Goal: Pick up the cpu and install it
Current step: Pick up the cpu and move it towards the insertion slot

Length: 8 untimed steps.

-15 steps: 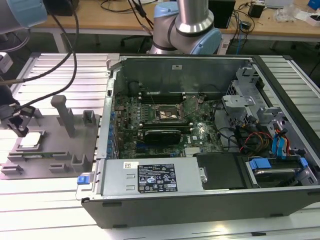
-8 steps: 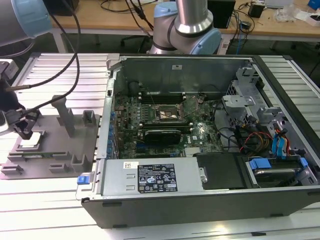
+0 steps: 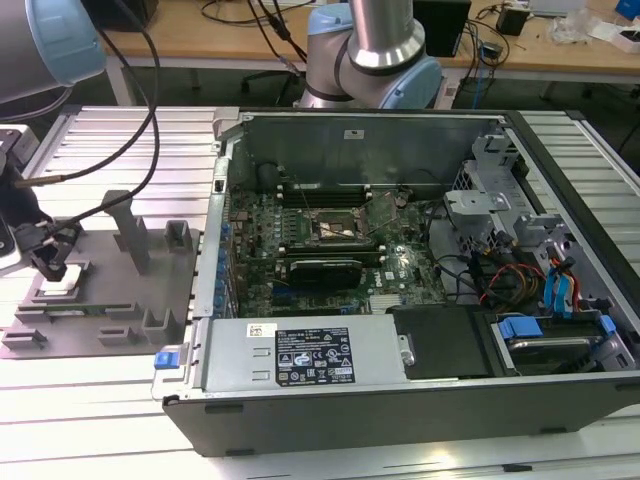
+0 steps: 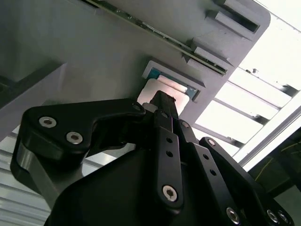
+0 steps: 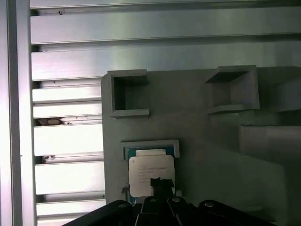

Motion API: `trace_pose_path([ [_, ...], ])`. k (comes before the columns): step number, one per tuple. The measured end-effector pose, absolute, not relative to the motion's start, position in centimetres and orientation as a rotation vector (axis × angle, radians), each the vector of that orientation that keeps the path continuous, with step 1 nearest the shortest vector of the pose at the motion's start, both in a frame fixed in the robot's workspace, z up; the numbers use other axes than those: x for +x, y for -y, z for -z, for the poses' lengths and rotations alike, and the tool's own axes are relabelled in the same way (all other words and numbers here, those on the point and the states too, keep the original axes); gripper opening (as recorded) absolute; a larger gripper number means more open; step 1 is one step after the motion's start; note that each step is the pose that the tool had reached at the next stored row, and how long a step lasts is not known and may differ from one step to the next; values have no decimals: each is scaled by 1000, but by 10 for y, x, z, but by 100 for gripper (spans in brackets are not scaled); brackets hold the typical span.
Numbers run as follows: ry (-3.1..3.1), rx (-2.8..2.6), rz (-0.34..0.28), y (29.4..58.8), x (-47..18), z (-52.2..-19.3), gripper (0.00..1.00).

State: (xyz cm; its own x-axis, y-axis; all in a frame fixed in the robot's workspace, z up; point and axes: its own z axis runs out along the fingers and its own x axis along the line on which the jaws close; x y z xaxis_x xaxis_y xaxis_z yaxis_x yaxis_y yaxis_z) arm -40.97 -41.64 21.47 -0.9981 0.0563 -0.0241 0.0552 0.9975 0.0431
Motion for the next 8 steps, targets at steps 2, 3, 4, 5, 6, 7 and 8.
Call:
trace_pose_path([
  [2, -3114, 87, -66, 416, -410, -215, 11],
  [3, -3114, 87, -66, 416, -410, -215, 11],
  [4, -3114, 87, -66, 416, -410, -215, 11],
  [5, -3114, 87, -66, 416, -410, -215, 16],
  [6, -3114, 87, -66, 416, -410, -215, 16],
  [7, -3114, 87, -66, 416, -410, -215, 23],
  [8, -3114, 87, -67, 416, -410, -215, 23],
])
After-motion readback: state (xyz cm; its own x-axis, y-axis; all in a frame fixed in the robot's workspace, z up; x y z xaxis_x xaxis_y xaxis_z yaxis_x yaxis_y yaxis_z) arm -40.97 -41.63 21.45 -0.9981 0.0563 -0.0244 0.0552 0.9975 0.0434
